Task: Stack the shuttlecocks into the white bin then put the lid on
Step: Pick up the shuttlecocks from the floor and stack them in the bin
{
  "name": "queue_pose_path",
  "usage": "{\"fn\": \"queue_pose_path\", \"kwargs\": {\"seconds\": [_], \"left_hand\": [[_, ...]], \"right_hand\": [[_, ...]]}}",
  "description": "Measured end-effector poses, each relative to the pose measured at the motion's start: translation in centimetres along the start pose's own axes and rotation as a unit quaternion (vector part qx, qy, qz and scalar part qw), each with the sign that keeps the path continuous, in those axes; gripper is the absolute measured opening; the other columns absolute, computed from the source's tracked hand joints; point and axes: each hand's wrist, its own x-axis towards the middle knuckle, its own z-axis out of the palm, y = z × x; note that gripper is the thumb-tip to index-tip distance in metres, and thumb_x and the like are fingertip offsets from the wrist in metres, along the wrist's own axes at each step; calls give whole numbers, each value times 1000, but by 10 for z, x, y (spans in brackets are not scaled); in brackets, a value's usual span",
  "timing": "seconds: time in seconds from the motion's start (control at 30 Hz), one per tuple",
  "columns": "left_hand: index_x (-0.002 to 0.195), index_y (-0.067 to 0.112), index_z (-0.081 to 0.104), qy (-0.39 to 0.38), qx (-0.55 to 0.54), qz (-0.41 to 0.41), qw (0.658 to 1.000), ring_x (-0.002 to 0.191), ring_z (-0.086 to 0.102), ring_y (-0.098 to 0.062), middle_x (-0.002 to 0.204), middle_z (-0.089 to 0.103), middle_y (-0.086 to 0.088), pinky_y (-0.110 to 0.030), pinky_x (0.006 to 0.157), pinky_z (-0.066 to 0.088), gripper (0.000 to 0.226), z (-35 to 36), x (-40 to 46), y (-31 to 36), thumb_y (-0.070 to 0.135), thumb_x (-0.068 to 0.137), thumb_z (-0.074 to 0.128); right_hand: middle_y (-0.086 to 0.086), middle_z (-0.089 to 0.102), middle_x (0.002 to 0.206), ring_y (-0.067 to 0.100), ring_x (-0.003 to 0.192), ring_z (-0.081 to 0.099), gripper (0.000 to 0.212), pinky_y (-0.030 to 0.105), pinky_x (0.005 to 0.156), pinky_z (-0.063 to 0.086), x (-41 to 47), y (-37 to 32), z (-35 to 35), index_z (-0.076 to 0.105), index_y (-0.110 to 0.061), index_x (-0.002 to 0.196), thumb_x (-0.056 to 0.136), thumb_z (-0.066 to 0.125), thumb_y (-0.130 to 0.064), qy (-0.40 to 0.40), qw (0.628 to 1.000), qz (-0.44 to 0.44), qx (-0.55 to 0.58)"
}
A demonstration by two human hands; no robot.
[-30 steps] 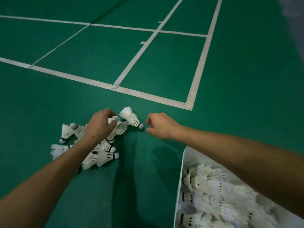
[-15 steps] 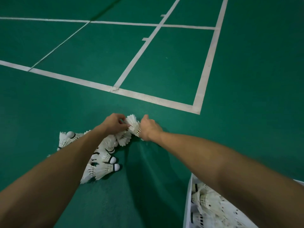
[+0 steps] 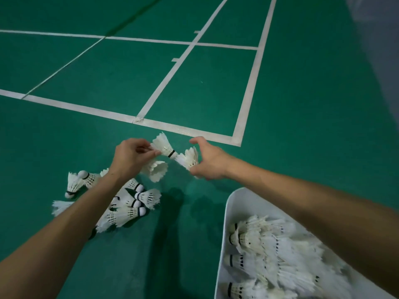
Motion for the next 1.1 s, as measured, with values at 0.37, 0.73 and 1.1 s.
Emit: {"fn": "queue_pose_path", "kwargs": {"seconds": [0.37, 0.73, 1.1], "left_hand": [[93, 3, 77, -94, -241, 1, 966, 62, 63, -11, 76, 73, -2, -28, 57, 47, 21, -4, -124, 131, 19, 84, 85], [88, 0, 75, -220, -212, 62, 950, 78, 74, -17, 85, 81, -12, -30, 76, 62, 22, 73, -202, 200, 14, 79, 89], [85, 11, 77, -248, -143, 20, 958, 76, 79, -20, 78, 80, -6, -38, 70, 62, 22, 118, -223, 170, 24, 77, 92]], "right_hand": [[12, 78, 87, 26, 70, 76, 38, 54, 79, 64, -199, 30, -48, 55, -13, 112, 84, 80, -11, 184, 959, 0, 215], [-10, 60, 94, 11, 95, 54, 15, 36, 89, 44, -325, 138, -18, 77, -27, 82, 95, 74, -35, 352, 934, 65, -15], [-1, 62, 63, 20, 59, 61, 29, 34, 60, 55, -302, 174, 12, 57, -20, 69, 95, 66, -28, 285, 919, 242, -125]]}}
